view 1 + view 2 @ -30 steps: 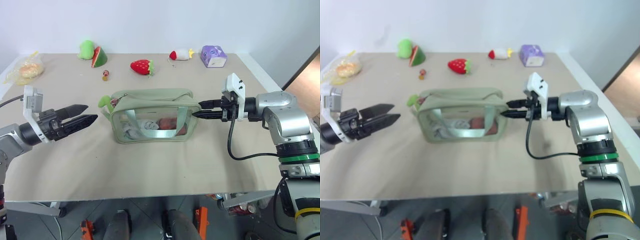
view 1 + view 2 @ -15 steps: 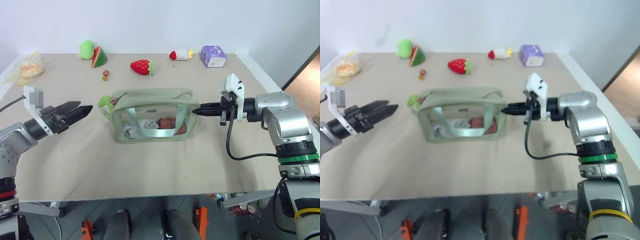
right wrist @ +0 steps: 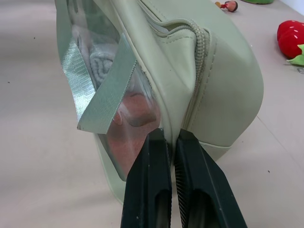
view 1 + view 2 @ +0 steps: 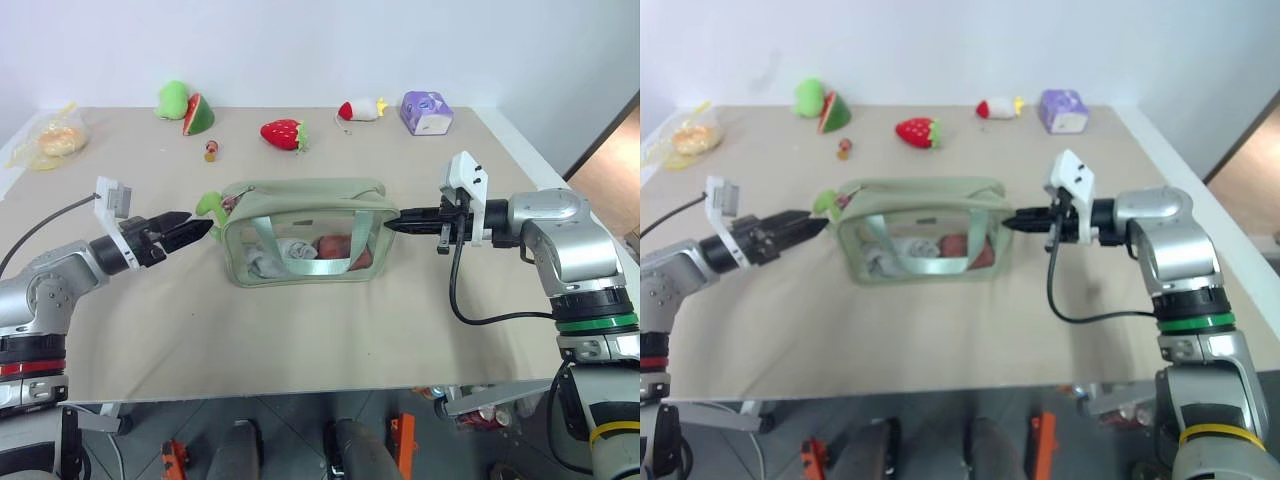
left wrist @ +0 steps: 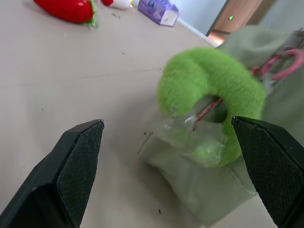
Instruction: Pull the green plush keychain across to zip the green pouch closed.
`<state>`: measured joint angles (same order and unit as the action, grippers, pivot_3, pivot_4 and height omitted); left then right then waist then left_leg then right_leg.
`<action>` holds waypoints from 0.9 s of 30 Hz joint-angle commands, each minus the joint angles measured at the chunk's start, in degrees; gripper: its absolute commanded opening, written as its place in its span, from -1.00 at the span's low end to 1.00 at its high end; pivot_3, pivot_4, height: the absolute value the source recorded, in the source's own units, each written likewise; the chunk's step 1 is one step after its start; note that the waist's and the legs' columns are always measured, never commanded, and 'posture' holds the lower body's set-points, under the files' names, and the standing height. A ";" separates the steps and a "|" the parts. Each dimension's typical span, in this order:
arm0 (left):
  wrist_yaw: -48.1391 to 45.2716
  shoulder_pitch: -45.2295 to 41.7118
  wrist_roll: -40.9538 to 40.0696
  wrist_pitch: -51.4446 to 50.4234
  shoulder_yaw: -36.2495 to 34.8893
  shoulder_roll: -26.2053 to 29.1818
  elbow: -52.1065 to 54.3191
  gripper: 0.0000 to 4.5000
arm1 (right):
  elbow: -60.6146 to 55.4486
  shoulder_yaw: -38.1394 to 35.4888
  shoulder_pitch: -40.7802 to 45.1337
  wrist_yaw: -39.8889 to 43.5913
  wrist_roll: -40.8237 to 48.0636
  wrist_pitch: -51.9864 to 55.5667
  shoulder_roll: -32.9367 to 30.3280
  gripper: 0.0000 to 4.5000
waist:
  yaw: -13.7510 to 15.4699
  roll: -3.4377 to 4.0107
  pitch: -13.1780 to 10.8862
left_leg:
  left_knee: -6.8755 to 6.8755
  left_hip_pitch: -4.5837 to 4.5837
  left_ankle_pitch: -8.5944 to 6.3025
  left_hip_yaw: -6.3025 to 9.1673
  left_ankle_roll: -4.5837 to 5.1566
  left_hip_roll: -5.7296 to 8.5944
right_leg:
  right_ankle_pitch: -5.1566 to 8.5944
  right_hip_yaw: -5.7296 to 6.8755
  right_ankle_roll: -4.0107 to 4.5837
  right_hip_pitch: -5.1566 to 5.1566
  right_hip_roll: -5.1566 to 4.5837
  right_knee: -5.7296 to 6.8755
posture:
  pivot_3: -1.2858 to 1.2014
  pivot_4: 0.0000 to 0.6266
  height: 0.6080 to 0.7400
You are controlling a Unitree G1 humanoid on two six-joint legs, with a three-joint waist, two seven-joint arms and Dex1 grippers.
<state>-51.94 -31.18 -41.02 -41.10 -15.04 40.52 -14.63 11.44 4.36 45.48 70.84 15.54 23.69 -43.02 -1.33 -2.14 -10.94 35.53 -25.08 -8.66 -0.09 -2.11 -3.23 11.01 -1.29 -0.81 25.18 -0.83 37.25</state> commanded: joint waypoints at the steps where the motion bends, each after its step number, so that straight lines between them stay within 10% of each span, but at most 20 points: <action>1: 0.06 -2.12 0.45 -0.20 -0.02 -0.86 -0.54 1.00 | -2.80 -1.66 -0.22 -0.51 0.71 0.35 -1.08 -0.98 | 0.01 0.00 0.00 | 0.02 0.00 0.00 0.00 0.00 0.00 | 0.00 0.00 0.01 0.00 0.00 0.00 | 0.03 -0.52 1.00; 14: 4.15 -1.49 -1.01 -4.31 -0.49 -7.60 0.95 1.00 | -4.34 -1.80 -1.41 -1.27 1.16 0.61 -1.30 -0.98 | -0.02 -0.02 0.01 | 0.06 0.00 0.00 -0.01 0.00 0.00 | -0.06 -0.05 -0.08 -0.02 0.02 0.00 | 0.03 -0.52 1.00; 27: 4.57 -0.43 -1.81 -5.23 -0.46 -8.86 2.91 -0.98 | -4.83 -2.06 -2.22 -1.70 1.31 0.40 -1.07 -1.00 | -0.02 -0.02 0.01 | 0.10 0.01 0.00 0.00 0.00 0.01 | -0.07 -0.05 -0.09 -0.05 0.02 0.00 | 0.03 -0.52 1.00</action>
<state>-46.83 -31.69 -42.68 -46.57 -15.22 31.53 -14.00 8.60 3.83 43.40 69.47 16.10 24.54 -43.55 -1.34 -2.16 -10.93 35.62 -25.08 -8.65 -0.09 -2.11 -3.23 10.94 -1.34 -0.90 25.13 -0.81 37.25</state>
